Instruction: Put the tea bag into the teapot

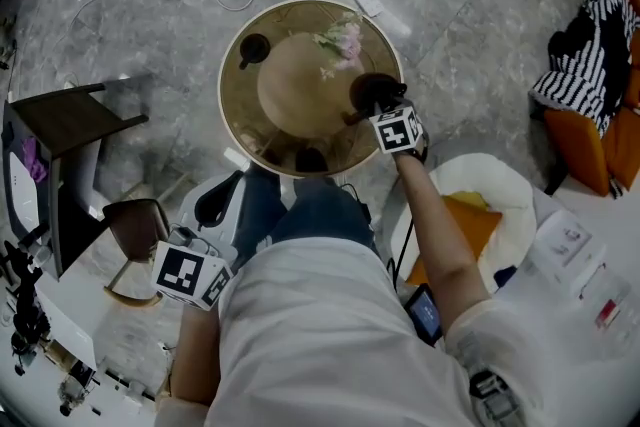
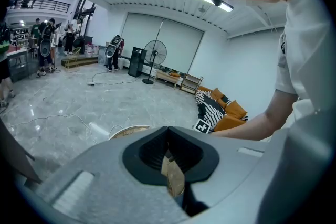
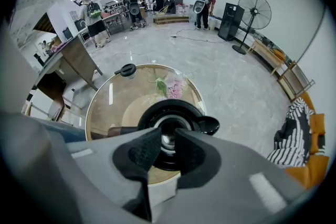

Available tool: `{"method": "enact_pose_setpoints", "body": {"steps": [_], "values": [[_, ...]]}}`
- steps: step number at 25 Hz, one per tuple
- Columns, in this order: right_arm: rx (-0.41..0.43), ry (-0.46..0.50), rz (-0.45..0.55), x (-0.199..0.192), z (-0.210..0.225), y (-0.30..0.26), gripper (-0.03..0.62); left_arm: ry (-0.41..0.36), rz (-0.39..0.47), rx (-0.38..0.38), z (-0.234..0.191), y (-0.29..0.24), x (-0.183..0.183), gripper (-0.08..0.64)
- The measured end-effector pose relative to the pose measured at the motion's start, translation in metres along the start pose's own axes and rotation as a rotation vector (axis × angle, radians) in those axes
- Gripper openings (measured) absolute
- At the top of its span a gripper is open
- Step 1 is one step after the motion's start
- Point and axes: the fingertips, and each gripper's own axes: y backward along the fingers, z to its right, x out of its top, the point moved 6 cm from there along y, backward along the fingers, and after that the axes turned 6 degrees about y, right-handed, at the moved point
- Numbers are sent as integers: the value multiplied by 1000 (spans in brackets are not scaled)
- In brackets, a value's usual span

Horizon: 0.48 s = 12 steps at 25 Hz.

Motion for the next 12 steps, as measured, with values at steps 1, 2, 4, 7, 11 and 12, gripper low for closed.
{"method": "enact_pose_setpoints", "body": {"steps": [1, 2, 4, 7, 11, 12], "values": [[5, -7, 4, 0, -2, 5, 84, -4, 0, -5, -1, 0, 0, 8], [8, -13, 10, 1, -3, 10, 70, -7, 0, -10, -2, 0, 1, 8], [13, -29, 34, 5, -7, 21, 42, -13, 4, -18, -5, 1, 2, 8], [24, -41, 83, 15, -15, 41, 3, -22, 9, -26, -13, 1, 7, 8], [18, -63, 144, 30, -26, 72, 3, -42, 11, -39, -26, 2, 8, 8], [14, -71, 160, 34, -30, 80, 3, -48, 14, -48, -29, 3, 10, 8]]}}
